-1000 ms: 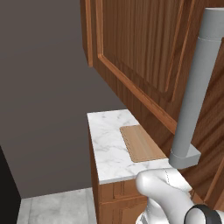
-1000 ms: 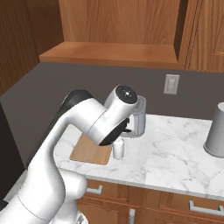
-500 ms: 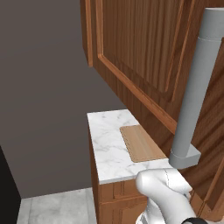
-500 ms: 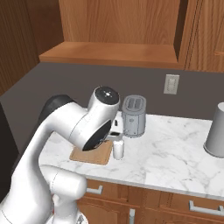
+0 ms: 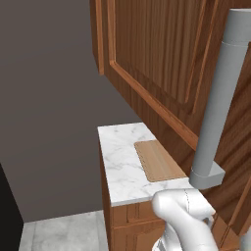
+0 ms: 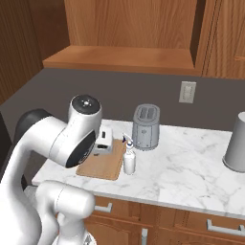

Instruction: Grab the spray bottle from the cabinet, then place it next to the cutting board for sanitizing. Then grab the dish brush from the countertop next to the sink and place it next to the cutting board.

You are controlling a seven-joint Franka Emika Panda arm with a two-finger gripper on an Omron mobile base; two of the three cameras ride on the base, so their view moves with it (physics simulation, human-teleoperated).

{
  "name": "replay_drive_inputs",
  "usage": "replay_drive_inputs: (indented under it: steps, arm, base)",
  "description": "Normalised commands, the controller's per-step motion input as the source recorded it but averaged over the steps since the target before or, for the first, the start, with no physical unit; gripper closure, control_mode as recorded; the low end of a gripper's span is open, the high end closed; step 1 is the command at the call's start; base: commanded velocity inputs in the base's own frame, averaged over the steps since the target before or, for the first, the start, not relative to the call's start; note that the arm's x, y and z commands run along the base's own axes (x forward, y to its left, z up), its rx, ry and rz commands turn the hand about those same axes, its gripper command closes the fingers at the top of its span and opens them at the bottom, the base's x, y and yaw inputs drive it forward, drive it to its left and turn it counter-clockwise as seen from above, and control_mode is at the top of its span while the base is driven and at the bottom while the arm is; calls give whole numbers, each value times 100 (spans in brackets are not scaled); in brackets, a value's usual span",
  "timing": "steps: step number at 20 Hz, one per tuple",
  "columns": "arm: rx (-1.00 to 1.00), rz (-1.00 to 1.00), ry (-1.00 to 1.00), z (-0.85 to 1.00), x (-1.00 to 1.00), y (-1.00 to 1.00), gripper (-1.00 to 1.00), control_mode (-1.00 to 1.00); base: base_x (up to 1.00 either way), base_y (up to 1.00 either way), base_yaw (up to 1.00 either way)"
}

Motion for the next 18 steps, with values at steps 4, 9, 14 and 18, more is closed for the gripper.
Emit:
replay_drive_inputs:
  steps: [4, 9, 14, 18]
  arm:
    - [0, 0, 1, 0, -18, 18, -100, -100]
    - [0, 0, 0, 0, 0, 0, -100, 100]
    - [0, 0, 0, 0, 0, 0, -100, 100]
    - [0, 0, 0, 0, 0, 0, -100, 100]
  base:
    - [0, 0, 0]
    - [-96, -60, 0]
    - [-100, -97, 0]
    - [-69, -100, -4]
